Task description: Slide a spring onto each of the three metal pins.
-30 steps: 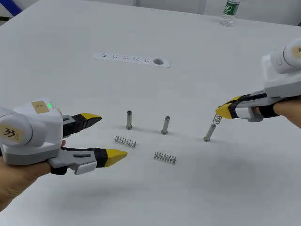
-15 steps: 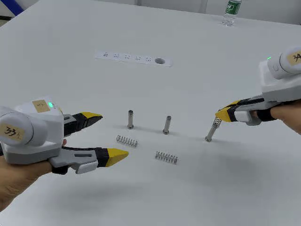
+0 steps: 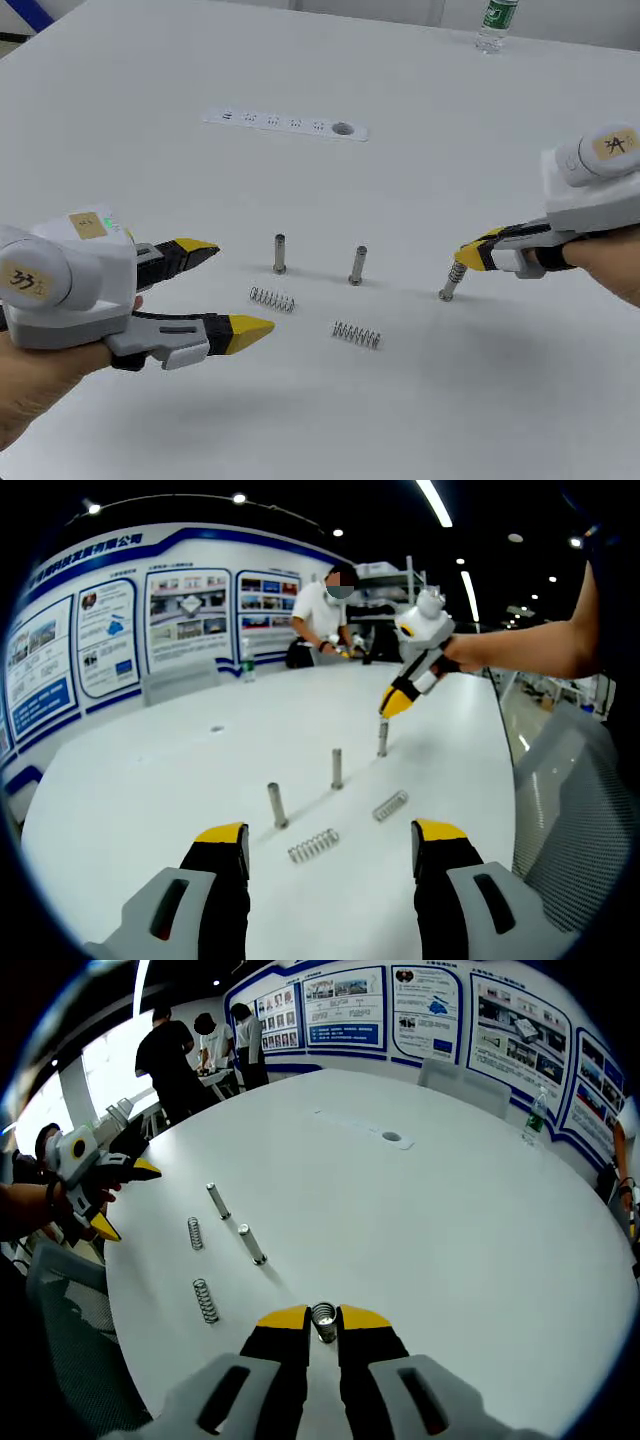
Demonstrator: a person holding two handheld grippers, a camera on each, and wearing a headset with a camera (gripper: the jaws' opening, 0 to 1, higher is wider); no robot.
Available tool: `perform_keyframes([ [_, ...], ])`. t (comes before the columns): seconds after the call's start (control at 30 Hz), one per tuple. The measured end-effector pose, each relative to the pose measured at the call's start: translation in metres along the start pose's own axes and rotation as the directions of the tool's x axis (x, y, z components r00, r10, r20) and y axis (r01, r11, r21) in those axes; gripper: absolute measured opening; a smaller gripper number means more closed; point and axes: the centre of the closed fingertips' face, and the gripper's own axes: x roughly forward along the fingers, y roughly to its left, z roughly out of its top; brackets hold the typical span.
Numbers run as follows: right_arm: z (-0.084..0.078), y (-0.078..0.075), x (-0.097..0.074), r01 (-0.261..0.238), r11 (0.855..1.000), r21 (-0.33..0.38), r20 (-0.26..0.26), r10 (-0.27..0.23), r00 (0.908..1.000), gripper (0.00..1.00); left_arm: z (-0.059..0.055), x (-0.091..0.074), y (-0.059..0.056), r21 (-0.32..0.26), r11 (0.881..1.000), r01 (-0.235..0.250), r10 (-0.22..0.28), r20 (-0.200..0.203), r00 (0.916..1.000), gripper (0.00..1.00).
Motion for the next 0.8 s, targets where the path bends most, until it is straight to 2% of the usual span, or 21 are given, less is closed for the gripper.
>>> perform_keyframes([
  [0.57,-0.019,0.0,0.017,0.008,1.0,-0.014,-0.053,-0.009,0.9986,0.12,0.0,-0.001,-0.001,-0.001,1.0,-0.001,0.001,-0.003,1.0,0.66],
  [0.8,-0.019,-0.001,0.017,0.009,1.0,-0.008,-0.045,-0.009,0.999,0.12,-0.001,0.0,-0.002,-0.001,1.0,0.0,0.0,-0.004,1.0,0.66],
])
